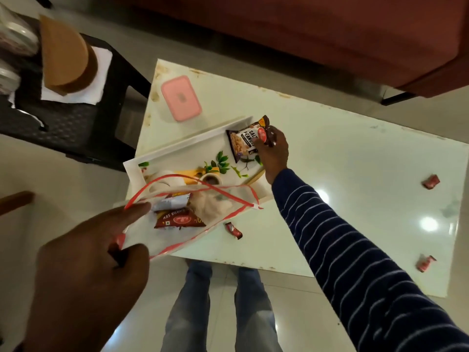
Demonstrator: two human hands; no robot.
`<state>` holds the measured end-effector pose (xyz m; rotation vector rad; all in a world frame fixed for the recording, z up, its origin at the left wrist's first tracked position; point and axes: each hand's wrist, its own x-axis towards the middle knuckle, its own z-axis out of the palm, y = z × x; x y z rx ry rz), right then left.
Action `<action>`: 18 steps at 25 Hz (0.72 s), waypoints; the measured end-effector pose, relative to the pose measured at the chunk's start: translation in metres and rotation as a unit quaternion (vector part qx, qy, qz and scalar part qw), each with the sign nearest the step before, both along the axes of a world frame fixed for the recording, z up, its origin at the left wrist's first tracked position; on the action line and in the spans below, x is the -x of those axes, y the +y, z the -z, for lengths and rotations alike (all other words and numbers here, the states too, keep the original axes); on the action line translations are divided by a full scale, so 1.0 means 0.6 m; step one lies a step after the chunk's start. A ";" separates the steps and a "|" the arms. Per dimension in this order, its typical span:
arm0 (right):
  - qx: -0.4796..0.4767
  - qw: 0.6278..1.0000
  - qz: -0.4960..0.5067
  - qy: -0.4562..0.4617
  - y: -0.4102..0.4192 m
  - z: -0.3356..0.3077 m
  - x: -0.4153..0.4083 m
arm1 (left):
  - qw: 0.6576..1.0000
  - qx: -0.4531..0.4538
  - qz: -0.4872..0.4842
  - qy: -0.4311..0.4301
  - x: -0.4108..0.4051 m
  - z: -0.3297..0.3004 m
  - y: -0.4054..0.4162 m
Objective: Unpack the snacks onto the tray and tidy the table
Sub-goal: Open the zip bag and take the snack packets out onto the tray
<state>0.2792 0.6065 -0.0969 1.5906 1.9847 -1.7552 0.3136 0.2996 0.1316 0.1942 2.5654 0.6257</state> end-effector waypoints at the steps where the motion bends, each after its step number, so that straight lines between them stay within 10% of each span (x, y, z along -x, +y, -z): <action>1: -0.059 0.998 -0.013 -0.020 -0.005 -0.020 -0.002 | 1.000 -0.007 0.003 0.005 0.005 -0.004 0.010; 5: -0.058 0.989 -0.003 0.138 -0.037 -0.188 -0.045 | 0.999 -0.029 0.023 0.019 0.009 -0.022 0.040; 9: 0.096 0.922 -0.262 0.269 -0.084 -0.363 -0.123 | 0.996 -0.060 0.038 0.056 -0.007 -0.030 0.068; 18: -0.170 0.707 -0.684 -0.056 -0.197 -0.227 -0.074 | 0.995 -0.087 0.050 -0.004 -0.036 -0.023 0.099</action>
